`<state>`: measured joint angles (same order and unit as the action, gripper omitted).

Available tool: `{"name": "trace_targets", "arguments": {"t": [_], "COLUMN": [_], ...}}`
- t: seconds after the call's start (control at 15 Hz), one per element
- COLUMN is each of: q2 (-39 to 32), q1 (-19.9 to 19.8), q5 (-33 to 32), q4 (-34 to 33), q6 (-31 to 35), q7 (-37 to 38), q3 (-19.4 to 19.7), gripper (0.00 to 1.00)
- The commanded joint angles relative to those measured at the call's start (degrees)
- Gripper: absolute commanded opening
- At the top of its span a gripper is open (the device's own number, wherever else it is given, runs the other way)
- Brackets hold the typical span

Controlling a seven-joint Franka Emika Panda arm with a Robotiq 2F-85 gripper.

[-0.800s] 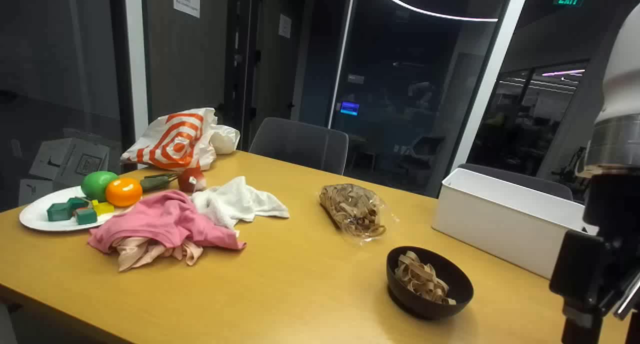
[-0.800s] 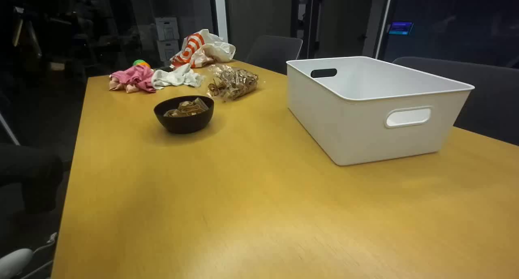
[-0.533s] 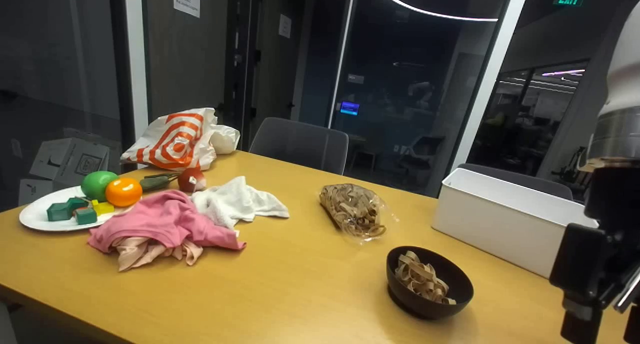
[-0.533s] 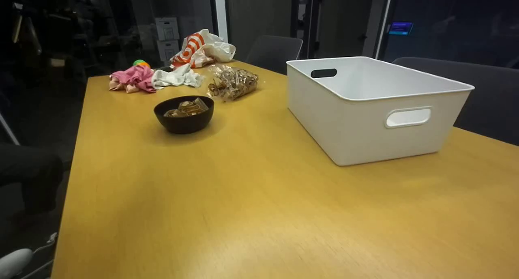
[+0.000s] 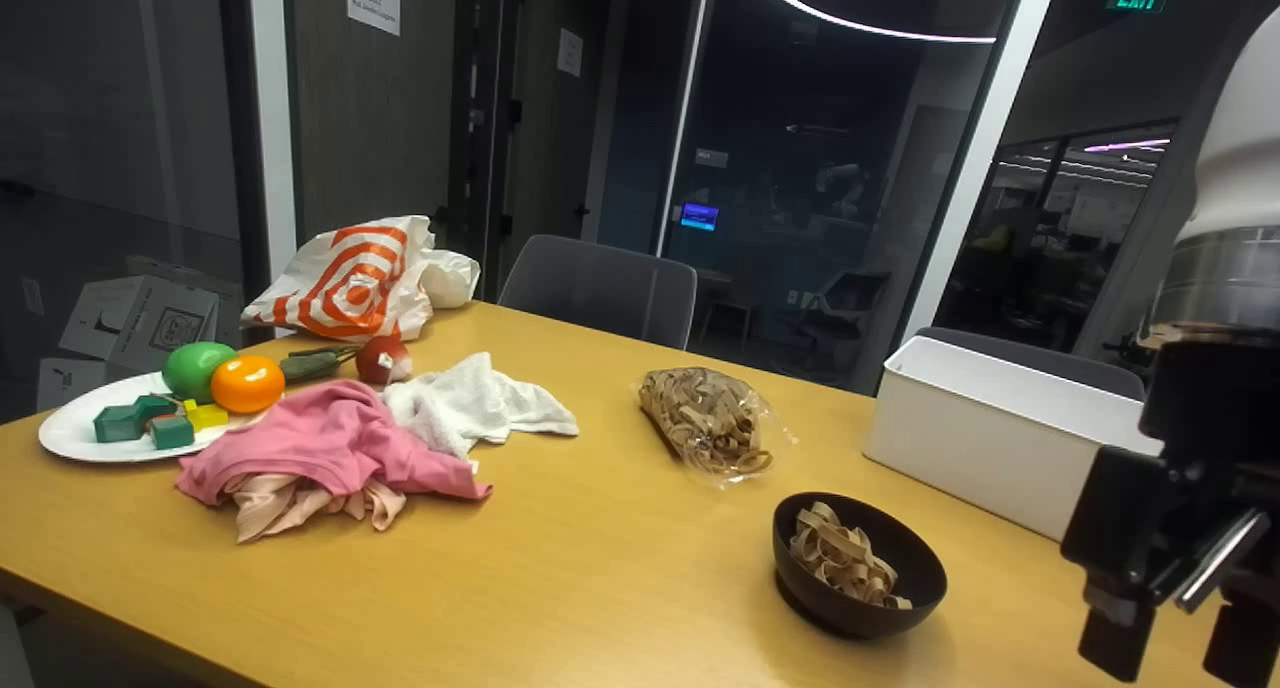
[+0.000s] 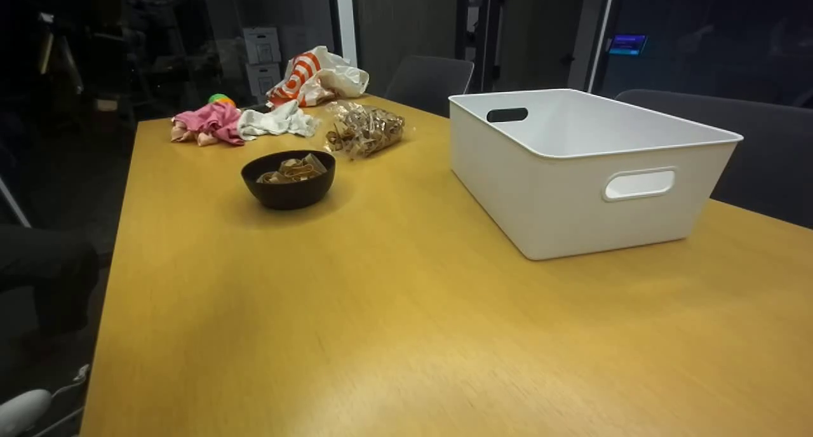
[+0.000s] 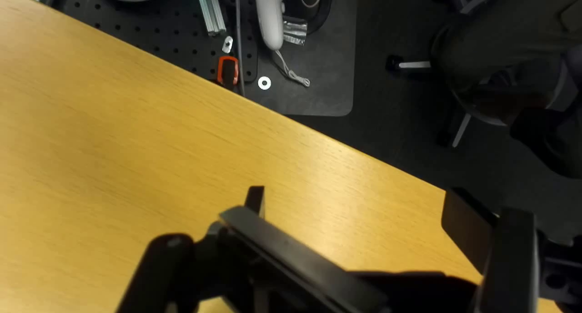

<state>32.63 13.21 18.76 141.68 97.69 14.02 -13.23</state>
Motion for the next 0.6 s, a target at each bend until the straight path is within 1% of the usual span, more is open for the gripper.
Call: {"name": "trace_targets", "arguments": {"t": [0.0,0.13,0.33,0.53], "q2": [-3.71,-6.24,-11.07,-15.28], "q1": [-1.06,-1.60,-3.45,-5.01], "q5": [1.40,0.46,-3.00,-6.48], "q4": [-0.79,-0.94,-1.39,-2.04], "q6": [6.20,10.60,18.52,25.03], "q7": [-0.84,-0.45,1.47,3.66], "q3": [-0.26,-0.30,-0.73,-0.48], "gripper": [1.00,1.00,1.00,1.00]}}
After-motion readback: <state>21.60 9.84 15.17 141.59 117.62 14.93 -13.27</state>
